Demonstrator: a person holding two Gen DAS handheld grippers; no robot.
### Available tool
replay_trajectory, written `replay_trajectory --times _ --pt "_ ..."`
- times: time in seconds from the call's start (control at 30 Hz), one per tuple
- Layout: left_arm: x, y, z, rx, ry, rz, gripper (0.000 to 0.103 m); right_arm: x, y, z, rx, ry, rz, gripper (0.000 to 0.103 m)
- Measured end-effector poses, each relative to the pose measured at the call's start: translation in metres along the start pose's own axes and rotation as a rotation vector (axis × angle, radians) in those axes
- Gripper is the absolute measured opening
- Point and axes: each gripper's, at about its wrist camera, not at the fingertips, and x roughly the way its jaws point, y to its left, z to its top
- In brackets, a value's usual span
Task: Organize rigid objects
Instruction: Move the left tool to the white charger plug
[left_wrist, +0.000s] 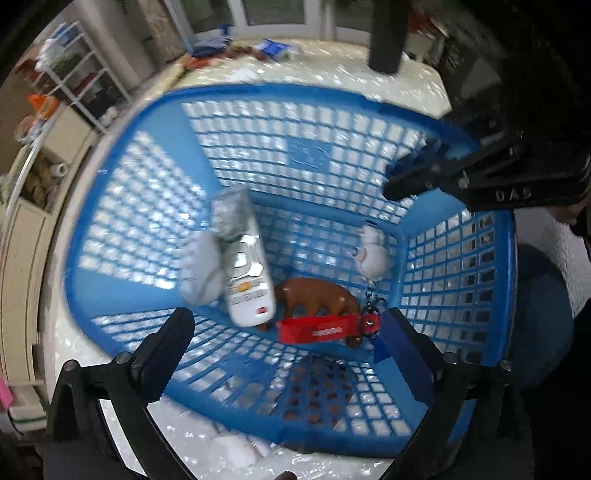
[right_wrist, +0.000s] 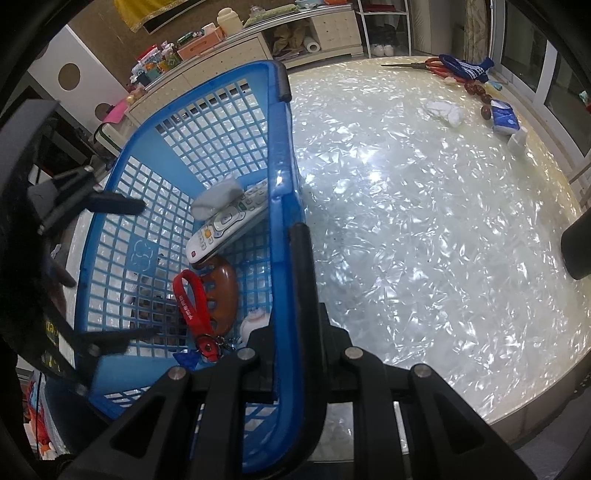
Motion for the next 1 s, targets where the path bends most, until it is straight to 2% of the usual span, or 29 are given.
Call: replay_trajectory --times 0.23,0.4,0.47,0.57,0.77,0.9,1.0 --pt "-0.069 0.036 -0.028 -0.13 -0.113 0.124 0.101 0.0 0.0 0.001 -0.007 0.004 -0.017 0.015" --pt "-0.091 0.054 -0.065 -0.233 -0.116 0.172 0.101 -0.001 0.001 0.001 -0.013 0.006 -0.025 0.015" --pt "-0.088 0.062 -0.086 -0.296 -0.093 0.182 0.101 -0.002 0.001 0.001 -0.013 0.006 -0.025 0.015" --pt "-0.071 0.073 -0.115 -0.386 -0.038 0.128 0.101 -0.002 0.002 0.001 -0.015 0.007 -0.03 0.015" --pt "-0.031 0.08 -0.153 -0.435 0.018 0.105 0.101 0.0 0.006 0.0 -0.024 0.015 -0.037 0.015" --pt "-0.008 0.082 -0.164 -0.437 0.026 0.061 0.101 0.0 0.006 0.001 -0.023 0.018 -0.045 0.015" --pt "0.006 0.083 -0.167 -0.423 0.042 0.068 0.101 0.0 0.005 0.001 -0.019 0.02 -0.045 0.015"
